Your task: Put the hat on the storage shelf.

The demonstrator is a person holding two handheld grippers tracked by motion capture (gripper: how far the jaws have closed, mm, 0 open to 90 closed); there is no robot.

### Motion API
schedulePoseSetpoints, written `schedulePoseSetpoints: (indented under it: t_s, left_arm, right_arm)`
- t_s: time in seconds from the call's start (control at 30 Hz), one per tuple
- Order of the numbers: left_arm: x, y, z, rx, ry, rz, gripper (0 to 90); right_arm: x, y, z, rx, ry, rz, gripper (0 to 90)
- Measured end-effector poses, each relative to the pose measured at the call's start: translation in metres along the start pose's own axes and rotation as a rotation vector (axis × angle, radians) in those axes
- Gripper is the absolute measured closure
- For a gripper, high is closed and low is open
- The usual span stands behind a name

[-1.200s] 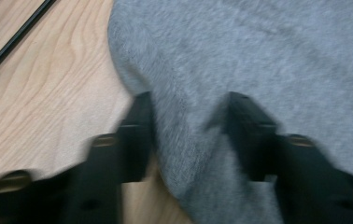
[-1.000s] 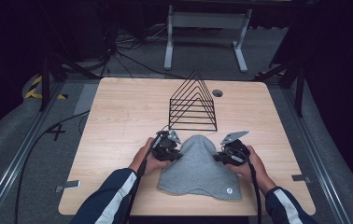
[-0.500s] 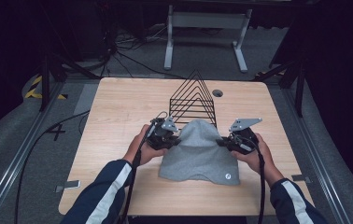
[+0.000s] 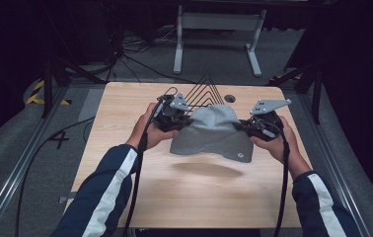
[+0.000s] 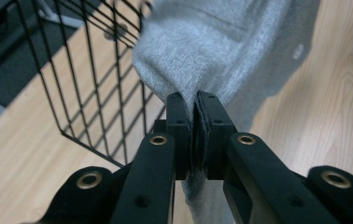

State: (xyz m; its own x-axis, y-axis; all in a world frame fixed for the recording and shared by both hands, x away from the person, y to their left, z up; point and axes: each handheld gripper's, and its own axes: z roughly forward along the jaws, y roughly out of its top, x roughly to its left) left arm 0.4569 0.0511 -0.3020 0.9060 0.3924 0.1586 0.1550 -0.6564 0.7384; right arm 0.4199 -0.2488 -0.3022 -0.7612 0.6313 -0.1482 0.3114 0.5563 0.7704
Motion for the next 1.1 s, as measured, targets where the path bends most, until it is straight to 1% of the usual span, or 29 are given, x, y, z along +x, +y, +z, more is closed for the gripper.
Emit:
schedulePoseSetpoints:
  t_s: [0.13, 0.17, 0.2, 0.23, 0.27, 0.3, 0.37, 0.4, 0.5, 0.53, 0.57, 0.6, 0.73, 0.77, 0.8, 0.83, 0.87, 0.93, 1.0, 1.03, 1.07, 1.1]
  left_arm:
    - [0.004, 0.015, -0.015, -0.036, 0.025, 0.015, 84.3]
    - [0.004, 0.015, -0.015, -0.036, 0.025, 0.015, 84.3]
    - [0.006, 0.021, -0.021, -0.043, 0.033, 0.018, 84.3]
    - [0.007, 0.024, -0.024, -0.051, 0.041, 0.023, 84.3]
    - [0.008, 0.028, -0.028, -0.057, 0.051, 0.02, 84.3]
    - [0.01, 0.032, -0.031, -0.061, 0.06, 0.026, 84.3]
    - [0.014, 0.04, -0.038, -0.079, 0.072, 0.018, 84.3]
    - [0.015, 0.044, -0.041, -0.081, 0.082, 0.027, 84.3]
    - [0.024, 0.056, -0.048, -0.096, 0.112, 0.024, 84.3]
    - [0.027, 0.059, -0.049, -0.098, 0.126, 0.025, 84.3]
    - [0.029, 0.062, -0.05, -0.1, 0.129, 0.02, 84.4]
    - [0.033, 0.066, -0.052, -0.112, 0.142, 0.01, 84.3]
    - [0.043, 0.077, -0.057, -0.125, 0.175, 0.01, 84.3]
    - [0.044, 0.079, -0.058, -0.125, 0.183, 0.007, 84.4]
    - [0.044, 0.079, -0.058, -0.125, 0.183, 0.007, 84.4]
    - [0.049, 0.081, -0.059, -0.131, 0.189, 0.006, 84.4]
    - [0.051, 0.082, -0.058, -0.133, 0.193, -0.006, 84.4]
    - [0.057, 0.085, -0.057, -0.132, 0.196, -0.011, 84.4]
    - [0.061, 0.086, -0.054, -0.146, 0.2, -0.025, 84.4]
    - [0.063, 0.087, -0.053, -0.139, 0.203, -0.025, 84.4]
    - [0.065, 0.087, -0.052, -0.145, 0.201, -0.026, 84.4]
    - [0.067, 0.088, -0.051, -0.143, 0.209, -0.027, 84.4]
  right_arm:
    - [-0.004, 0.019, -0.015, -0.043, -0.013, -0.016, 84.7]
    - [-0.004, 0.019, -0.015, -0.043, -0.013, -0.016, 84.7]
    - [-0.006, 0.023, -0.018, -0.053, -0.017, -0.015, 84.7]
    - [-0.008, 0.03, -0.023, -0.065, -0.034, -0.02, 84.7]
    - [-0.01, 0.034, -0.026, -0.074, -0.036, -0.02, 84.7]
    - [-0.012, 0.039, -0.028, -0.083, -0.043, -0.022, 84.7]
    - [-0.016, 0.049, -0.034, -0.099, -0.057, -0.022, 84.7]
    - [-0.018, 0.054, -0.036, -0.11, -0.065, -0.026, 84.7]
    - [-0.025, 0.07, -0.043, -0.144, -0.089, -0.026, 84.7]
    - [-0.027, 0.075, -0.044, -0.149, -0.095, -0.025, 84.7]
    - [-0.03, 0.079, -0.045, -0.154, -0.103, -0.03, 84.7]
    - [-0.031, 0.083, -0.045, -0.159, -0.11, -0.034, 84.7]
    - [-0.04, 0.098, -0.045, -0.184, -0.139, -0.042, 84.8]
    - [-0.041, 0.101, -0.044, -0.187, -0.141, -0.038, 84.8]
    - [-0.041, 0.101, -0.044, -0.187, -0.141, -0.038, 84.8]
    - [-0.043, 0.104, -0.043, -0.192, -0.145, -0.045, 84.8]
    - [-0.046, 0.108, -0.042, -0.199, -0.15, -0.039, 84.8]
    - [-0.052, 0.113, -0.04, -0.21, -0.159, -0.033, 84.8]
    - [-0.056, 0.116, -0.037, -0.217, -0.162, -0.024, 84.8]
    - [-0.058, 0.117, -0.036, -0.219, -0.162, -0.023, 84.8]
    - [-0.06, 0.118, -0.035, -0.219, -0.163, -0.021, 84.9]
    - [-0.062, 0.12, -0.034, -0.217, -0.168, -0.019, 84.9]
